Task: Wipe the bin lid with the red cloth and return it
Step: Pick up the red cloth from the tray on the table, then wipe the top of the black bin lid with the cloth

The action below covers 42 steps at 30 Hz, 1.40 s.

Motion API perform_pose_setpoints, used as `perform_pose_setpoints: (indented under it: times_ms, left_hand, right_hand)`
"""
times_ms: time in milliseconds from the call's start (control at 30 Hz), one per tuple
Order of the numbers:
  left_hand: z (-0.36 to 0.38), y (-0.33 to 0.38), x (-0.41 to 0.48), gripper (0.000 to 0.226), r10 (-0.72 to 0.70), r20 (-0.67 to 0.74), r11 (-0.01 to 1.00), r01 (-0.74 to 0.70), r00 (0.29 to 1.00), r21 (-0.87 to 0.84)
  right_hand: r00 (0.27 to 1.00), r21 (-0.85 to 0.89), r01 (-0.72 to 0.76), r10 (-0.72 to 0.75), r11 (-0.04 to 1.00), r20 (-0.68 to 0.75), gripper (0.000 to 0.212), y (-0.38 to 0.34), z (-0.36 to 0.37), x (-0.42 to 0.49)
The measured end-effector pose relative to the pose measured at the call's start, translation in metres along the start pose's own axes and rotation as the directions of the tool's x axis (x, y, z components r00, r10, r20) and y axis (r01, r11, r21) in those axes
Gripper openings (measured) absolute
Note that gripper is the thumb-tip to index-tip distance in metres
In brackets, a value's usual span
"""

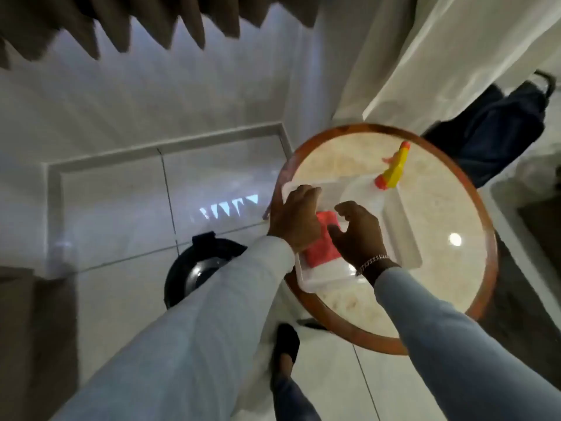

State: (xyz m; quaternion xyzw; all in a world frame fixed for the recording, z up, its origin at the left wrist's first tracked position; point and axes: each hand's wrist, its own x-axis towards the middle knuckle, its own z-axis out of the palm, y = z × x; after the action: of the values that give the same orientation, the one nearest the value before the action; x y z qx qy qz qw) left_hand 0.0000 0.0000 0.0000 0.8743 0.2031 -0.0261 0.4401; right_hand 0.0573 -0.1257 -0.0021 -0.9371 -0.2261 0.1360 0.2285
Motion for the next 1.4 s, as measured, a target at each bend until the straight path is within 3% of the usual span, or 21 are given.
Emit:
perform_pose_setpoints:
  times_ms: [67,133,367,500,633,767,867,967,1067,1133,1200,1300,1400]
  left_hand:
    - [0.022,-0.006,0.019,0.061,-0.064,0.156,0.993,0.047,0.986,0.109]
    - [0.037,-0.015,0.035,0.052,-0.118,0.22,0.978,0.075,0.968,0.194]
    - [0.065,-0.024,0.066,0.031,-0.088,0.12,0.912,0.032,0.989,0.409]
    - [0.064,-0.022,0.065,0.028,-0.054,0.017,0.98,0.05,0.998,0.193]
    - [0.03,-0.02,0.05,0.015,-0.019,0.001,0.997,0.019,1.0,-0.077]
    - [-0.027,-0.035,0.018,0.023,-0.053,-0.011,0.955,0.047,0.999,-0.294]
    - [-0.073,-0.065,-0.014,0.029,-0.087,0.037,0.865,0.094,0.996,-0.492]
    - [-0.096,-0.103,-0.041,0.026,-0.09,-0.024,0.858,0.065,0.996,-0.509]
    - [-0.101,-0.168,-0.068,0.025,-0.13,-0.141,0.903,0.058,0.982,-0.426]
    - [-0.095,-0.222,-0.088,0.035,-0.171,-0.212,0.927,0.085,0.962,-0.365]
    - [-0.084,-0.277,-0.109,0.066,-0.225,-0.2,0.954,0.173,0.954,-0.245]
    - [-0.055,-0.358,-0.143,0.127,-0.299,0.014,0.954,0.299,0.954,-0.019]
    - [-0.022,-0.415,-0.164,0.145,-0.172,0.146,0.973,0.144,0.974,0.182]
  right_hand:
    - [0.996,-0.007,-0.092,0.092,0.996,-0.004,0.029,0.017,0.017,0.01]
    - [0.987,-0.012,-0.163,0.163,0.987,0.014,0.035,0.031,0.034,0.019]
    - [0.969,0.014,-0.242,0.241,0.97,0.052,0.045,0.056,0.065,0.046]
    - [0.977,0.126,-0.198,0.206,0.972,-0.056,0.021,0.057,0.044,0.04]
    - [0.983,0.173,-0.144,0.161,0.974,-0.09,0.016,0.03,0.016,0.03]
    - [0.992,0.217,0.028,0.0,0.976,-0.128,0.017,-0.017,0.009,0.019]
    - [0.96,0.275,0.203,-0.137,0.94,-0.243,0.019,-0.063,0.038,-0.002]
    - [0.924,0.276,0.297,-0.203,0.914,-0.325,0.016,-0.093,0.08,-0.026]
    - [0.93,0.339,0.282,-0.17,0.897,-0.325,0.018,-0.104,0.141,-0.043]
    - [0.956,0.392,0.198,-0.089,0.898,-0.28,0.013,-0.097,0.186,-0.05]
    - [0.978,0.437,0.081,0.013,0.896,-0.208,0.009,-0.083,0.225,-0.052]
    - [0.99,0.436,-0.056,0.106,0.898,-0.091,0.01,-0.062,0.276,-0.049]
    - [0.992,0.426,-0.091,0.12,0.9,-0.041,0.009,-0.056,0.306,-0.034]
